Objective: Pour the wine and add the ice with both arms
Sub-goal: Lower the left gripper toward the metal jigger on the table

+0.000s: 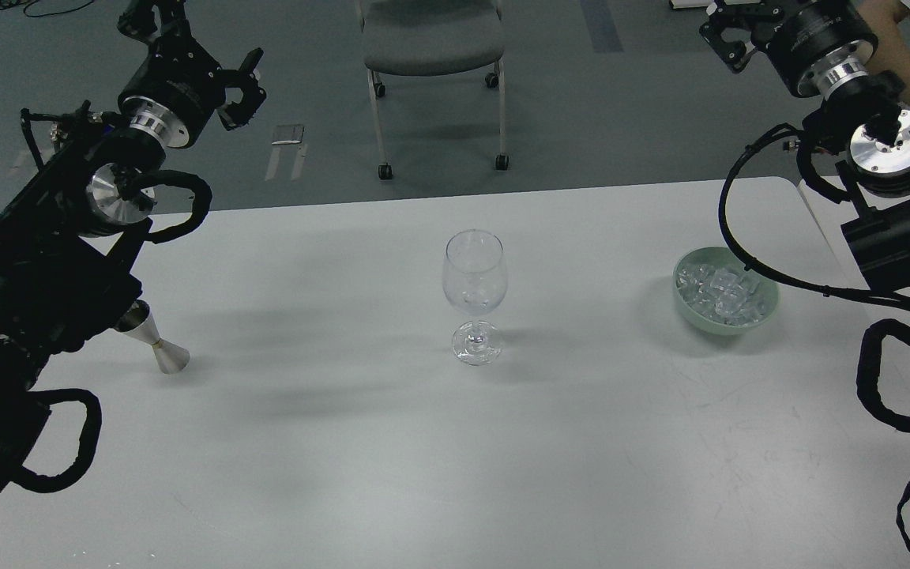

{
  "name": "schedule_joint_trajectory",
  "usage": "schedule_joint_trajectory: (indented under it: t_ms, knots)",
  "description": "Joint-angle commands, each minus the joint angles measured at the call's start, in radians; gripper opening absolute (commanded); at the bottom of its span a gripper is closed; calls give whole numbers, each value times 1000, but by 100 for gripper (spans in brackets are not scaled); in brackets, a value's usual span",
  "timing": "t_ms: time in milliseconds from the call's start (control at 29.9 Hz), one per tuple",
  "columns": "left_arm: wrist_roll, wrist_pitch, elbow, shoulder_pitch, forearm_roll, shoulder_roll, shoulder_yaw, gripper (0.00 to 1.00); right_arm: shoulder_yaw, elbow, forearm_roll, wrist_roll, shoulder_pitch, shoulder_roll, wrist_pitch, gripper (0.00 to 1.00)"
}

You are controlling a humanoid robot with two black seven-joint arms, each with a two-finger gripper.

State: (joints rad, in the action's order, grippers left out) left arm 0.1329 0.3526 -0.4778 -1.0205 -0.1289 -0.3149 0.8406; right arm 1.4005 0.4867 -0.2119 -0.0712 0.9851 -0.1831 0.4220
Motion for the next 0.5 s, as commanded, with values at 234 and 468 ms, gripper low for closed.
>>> schedule_joint_trajectory:
  t_ms: [234,468]
  knots:
    - [-2,-30,-1,-1,-3,-3,-3,98,0,4,0,1,0,13,8,100]
    - [-13,-26,2,-17,-2,-7,2,98,5,12,0,7,-13,16,15,100]
